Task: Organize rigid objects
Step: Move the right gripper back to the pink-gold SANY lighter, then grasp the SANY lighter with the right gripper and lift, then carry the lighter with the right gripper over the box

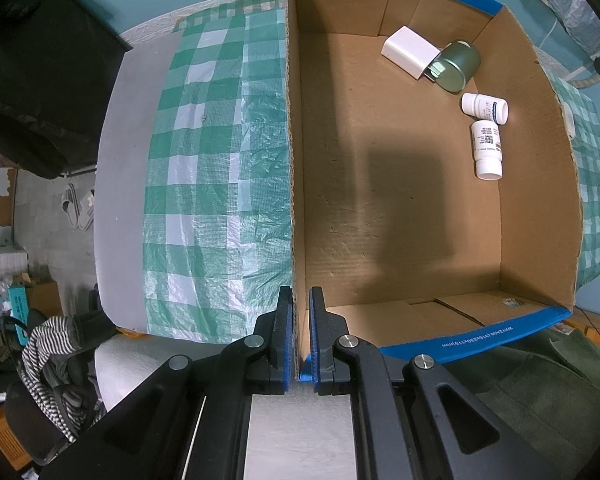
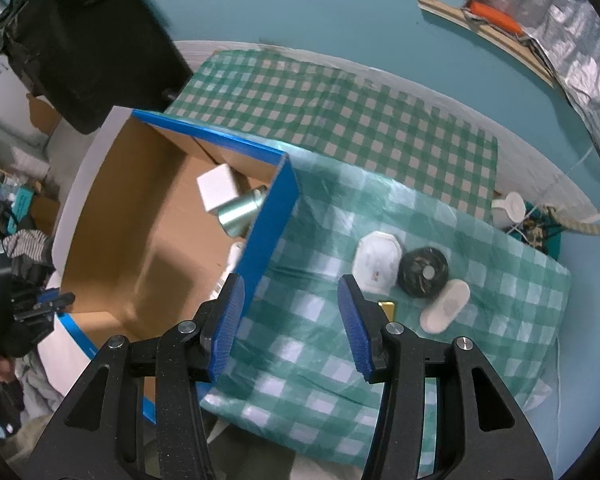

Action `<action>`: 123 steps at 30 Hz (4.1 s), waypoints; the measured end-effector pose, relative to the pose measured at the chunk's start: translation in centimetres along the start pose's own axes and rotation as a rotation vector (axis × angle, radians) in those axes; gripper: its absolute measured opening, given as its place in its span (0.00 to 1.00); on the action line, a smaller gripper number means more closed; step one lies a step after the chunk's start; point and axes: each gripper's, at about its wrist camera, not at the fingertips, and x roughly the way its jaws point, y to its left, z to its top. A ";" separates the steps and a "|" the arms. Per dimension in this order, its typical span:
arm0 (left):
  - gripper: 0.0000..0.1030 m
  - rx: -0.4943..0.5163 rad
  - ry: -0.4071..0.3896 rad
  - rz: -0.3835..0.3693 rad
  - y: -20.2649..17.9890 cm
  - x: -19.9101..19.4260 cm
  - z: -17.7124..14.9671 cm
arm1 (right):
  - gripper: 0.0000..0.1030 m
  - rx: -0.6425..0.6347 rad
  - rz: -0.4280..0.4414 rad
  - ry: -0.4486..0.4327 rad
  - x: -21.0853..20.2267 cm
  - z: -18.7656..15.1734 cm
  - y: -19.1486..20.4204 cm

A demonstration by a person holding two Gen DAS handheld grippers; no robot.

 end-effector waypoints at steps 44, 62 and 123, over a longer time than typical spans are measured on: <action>0.06 0.002 -0.002 -0.003 -0.2 -0.2 0.1 | 0.27 0.142 -0.061 0.185 12.8 -6.4 -9.5; 0.07 -0.001 -0.003 -0.006 -0.1 -0.3 0.1 | 0.22 0.095 -0.124 0.202 13.2 -7.1 -7.7; 0.07 0.004 -0.005 -0.006 0.0 -0.1 -0.2 | 0.22 -0.197 0.040 0.075 4.3 3.0 7.7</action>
